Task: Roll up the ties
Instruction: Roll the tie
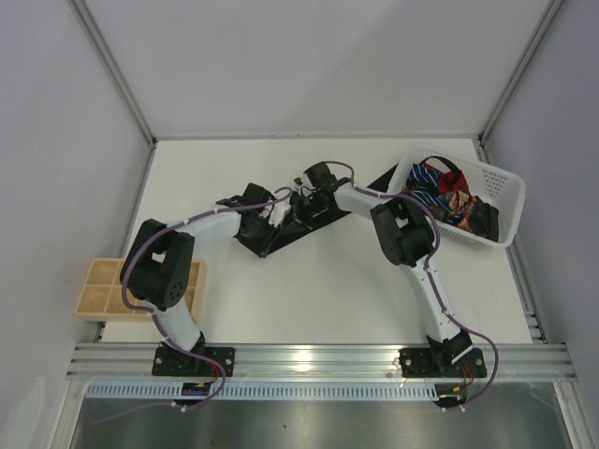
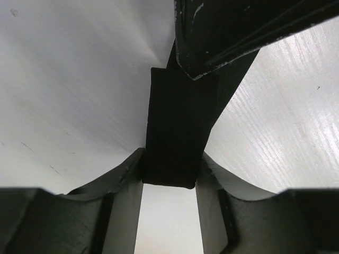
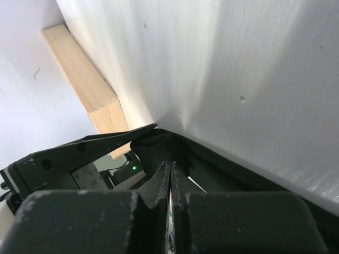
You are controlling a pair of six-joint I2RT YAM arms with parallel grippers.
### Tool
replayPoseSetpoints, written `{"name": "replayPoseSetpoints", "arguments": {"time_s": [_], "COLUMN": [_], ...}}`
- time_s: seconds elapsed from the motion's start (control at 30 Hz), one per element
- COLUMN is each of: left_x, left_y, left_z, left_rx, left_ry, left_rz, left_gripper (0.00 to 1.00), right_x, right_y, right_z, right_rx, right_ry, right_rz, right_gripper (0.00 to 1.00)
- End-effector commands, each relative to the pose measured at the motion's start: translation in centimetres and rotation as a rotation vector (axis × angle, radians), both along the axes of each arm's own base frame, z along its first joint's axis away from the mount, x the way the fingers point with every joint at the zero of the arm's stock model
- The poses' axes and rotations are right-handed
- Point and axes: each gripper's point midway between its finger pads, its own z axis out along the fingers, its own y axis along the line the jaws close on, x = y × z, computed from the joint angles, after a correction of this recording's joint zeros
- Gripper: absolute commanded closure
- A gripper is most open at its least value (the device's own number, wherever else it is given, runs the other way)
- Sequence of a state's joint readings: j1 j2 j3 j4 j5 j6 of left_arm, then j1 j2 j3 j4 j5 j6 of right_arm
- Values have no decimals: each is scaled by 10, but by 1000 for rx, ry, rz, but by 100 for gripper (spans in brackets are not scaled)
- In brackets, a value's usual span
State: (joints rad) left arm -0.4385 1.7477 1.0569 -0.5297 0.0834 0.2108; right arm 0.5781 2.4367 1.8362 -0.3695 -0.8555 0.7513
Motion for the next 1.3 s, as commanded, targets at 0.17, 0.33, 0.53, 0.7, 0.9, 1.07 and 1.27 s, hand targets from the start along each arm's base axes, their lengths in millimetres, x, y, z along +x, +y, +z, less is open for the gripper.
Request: {"name": "replayPoseSetpoints", "arguments": {"time_s": [0.17, 0.33, 0.53, 0.7, 0.9, 1.07, 1.27], "left_x": [2, 2, 6, 16, 25, 17, 1], "left_y": [1, 1, -6, 6, 35, 15, 8], "left_z": [8, 15, 37, 66, 112, 125, 114], "left_rx": [16, 8, -62, -211, -468, -715, -826], "left_ry": [-24, -30, -75, -117, -105, 26, 110], "left_rz": [2, 10, 16, 101, 371, 555, 746], "left_gripper": [43, 28, 19, 16, 19, 25, 24], "right_x": [10, 10, 1, -6, -16, -14, -12], "right_y": [7, 9, 10, 16, 21, 21, 18], "right_z": [26, 28, 30, 33, 33, 28, 20], "right_rx": [50, 55, 47, 54, 51, 47, 33], "right_ry": [-36, -39, -36, -34, -33, -36, -26], "right_rz": [10, 12, 27, 41, 65, 63, 58], "right_gripper": [97, 97, 98, 98, 98, 98, 98]}}
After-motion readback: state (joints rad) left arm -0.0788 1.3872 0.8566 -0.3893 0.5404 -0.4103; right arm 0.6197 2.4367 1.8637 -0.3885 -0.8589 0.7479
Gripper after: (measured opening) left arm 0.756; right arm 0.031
